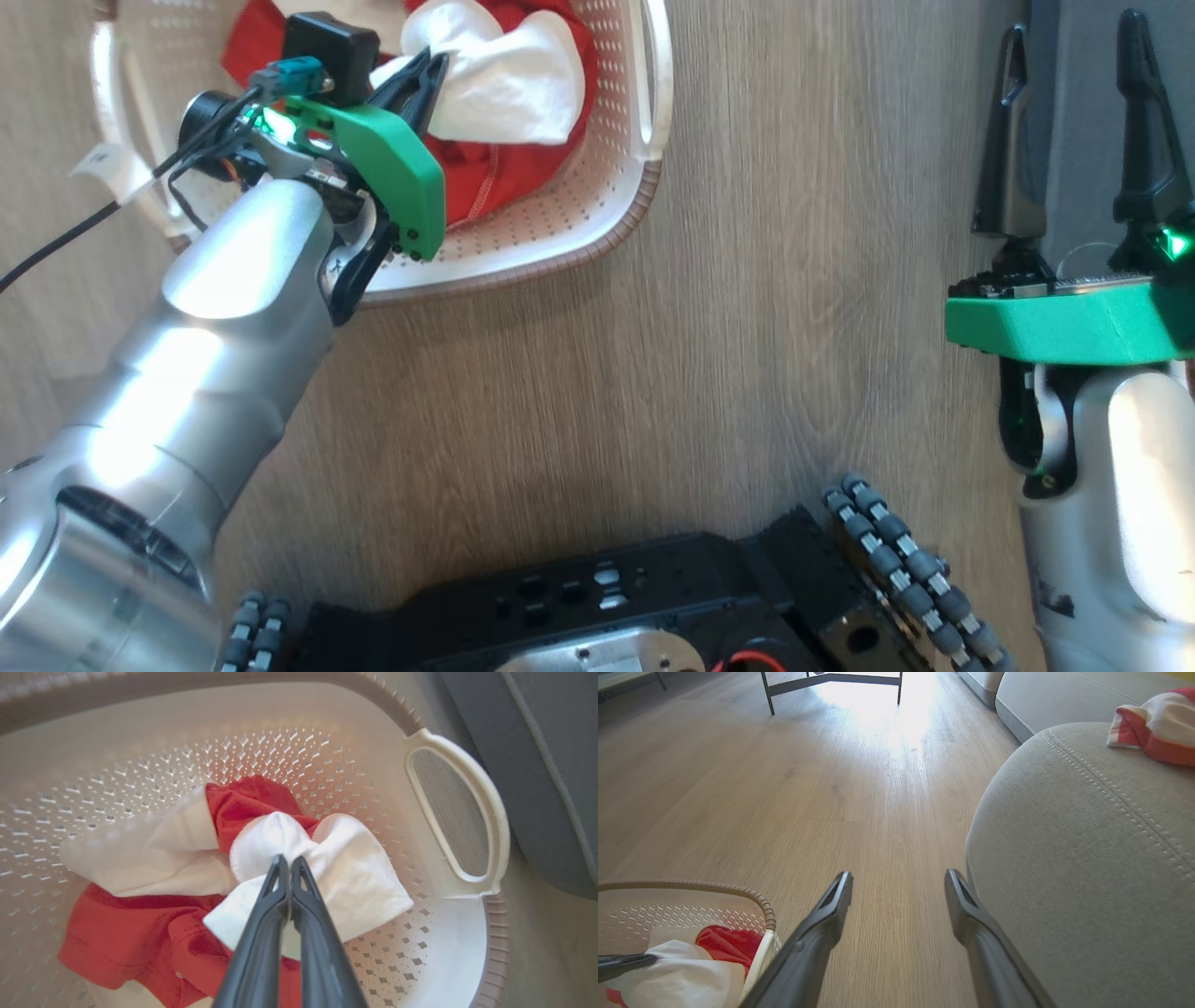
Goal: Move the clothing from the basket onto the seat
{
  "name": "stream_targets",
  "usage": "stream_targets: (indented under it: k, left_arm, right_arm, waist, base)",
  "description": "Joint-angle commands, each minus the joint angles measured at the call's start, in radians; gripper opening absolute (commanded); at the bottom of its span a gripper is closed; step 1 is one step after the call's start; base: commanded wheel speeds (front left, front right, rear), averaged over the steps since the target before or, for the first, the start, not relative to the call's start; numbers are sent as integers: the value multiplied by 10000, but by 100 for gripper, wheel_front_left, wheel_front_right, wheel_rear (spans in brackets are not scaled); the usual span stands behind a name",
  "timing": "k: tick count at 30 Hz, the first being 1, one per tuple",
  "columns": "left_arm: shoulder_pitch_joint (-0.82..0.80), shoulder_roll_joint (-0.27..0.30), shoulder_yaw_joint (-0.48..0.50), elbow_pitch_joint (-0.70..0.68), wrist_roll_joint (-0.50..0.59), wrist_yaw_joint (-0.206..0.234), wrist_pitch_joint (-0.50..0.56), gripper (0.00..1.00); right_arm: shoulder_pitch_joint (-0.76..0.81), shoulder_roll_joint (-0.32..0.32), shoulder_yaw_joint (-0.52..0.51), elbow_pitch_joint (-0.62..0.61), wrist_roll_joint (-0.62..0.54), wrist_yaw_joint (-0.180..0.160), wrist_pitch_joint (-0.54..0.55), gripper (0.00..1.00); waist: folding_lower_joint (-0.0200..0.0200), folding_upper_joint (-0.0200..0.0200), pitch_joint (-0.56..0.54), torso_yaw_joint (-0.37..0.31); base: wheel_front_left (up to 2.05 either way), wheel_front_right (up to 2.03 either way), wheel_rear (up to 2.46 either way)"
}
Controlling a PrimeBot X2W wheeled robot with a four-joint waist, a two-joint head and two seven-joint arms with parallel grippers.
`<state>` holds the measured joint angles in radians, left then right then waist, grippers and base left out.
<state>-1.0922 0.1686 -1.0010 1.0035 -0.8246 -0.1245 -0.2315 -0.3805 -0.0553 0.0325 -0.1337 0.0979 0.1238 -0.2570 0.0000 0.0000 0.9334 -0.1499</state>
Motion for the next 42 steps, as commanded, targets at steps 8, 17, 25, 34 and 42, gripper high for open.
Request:
stream_targets:
  k: [8,17,25,34,42]
  left_arm:
    - [646,713,981,-1374,-356,-61,-295,0]
    - [2868,1076,3404,-3175,313,-55,-300,0]
    - [4805,1195,4936,-4292,934,-14,-301,0]
    - [6321,1325,5699,-5092,1287,299,-302,0]
    - [7247,1634,5678,-5592,1382,607,-217,0]
  right_arm:
    - [623,51,-10,207,174,69,-47,100]
    - [1392,51,-130,1042,161,69,-47,100]
    - [2162,51,-223,1633,109,69,-47,100]
    - [3123,51,-277,2181,-31,69,-47,100]
    - [3846,-26,-348,2505,-152,69,-47,100]
  waist:
    - [0,0,-1606,552]
    - [0,0,-3992,1211]
    - [0,0,-6019,1719]
    - [0,0,-7849,2268]
    - [0,0,-9125,2622]
  base:
    - [0,0,0]
    - [0,0,0]
    - [0,0,0]
    - [0,0,0]
    - [0,0,0]
